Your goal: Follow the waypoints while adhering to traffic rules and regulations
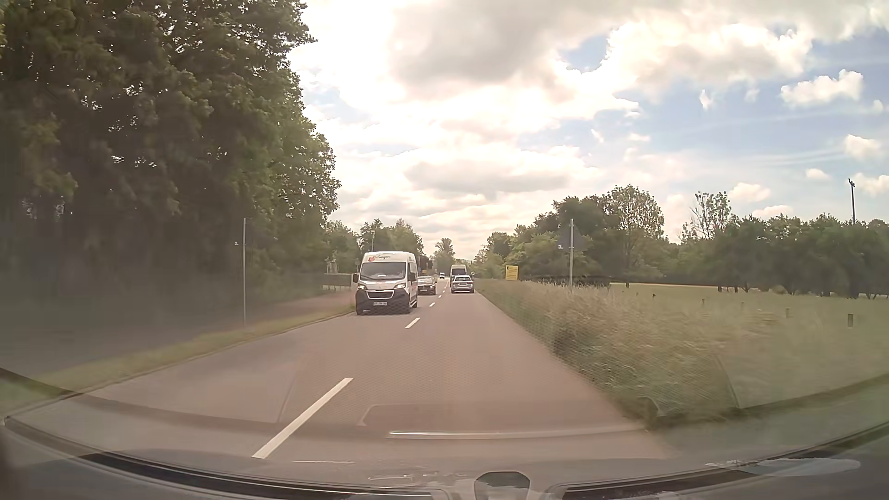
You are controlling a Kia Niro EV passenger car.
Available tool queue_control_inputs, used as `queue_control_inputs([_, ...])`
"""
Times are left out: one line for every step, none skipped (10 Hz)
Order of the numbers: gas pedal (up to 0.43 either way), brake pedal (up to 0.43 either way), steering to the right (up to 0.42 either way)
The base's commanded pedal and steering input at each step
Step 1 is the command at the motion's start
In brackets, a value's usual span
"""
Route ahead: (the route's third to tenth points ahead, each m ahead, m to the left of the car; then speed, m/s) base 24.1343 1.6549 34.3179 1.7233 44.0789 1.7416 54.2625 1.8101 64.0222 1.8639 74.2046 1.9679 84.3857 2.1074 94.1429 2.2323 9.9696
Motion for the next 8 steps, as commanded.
queue_control_inputs([0.098, 0.0, -0.002])
queue_control_inputs([0.098, 0.0, -0.001])
queue_control_inputs([0.098, 0.0, 0.0])
queue_control_inputs([0.098, 0.0, 0.001])
queue_control_inputs([0.087, 0.0, 0.001])
queue_control_inputs([0.087, 0.0, 0.001])
queue_control_inputs([0.087, 0.0, 0.001])
queue_control_inputs([0.087, 0.0, 0.001])
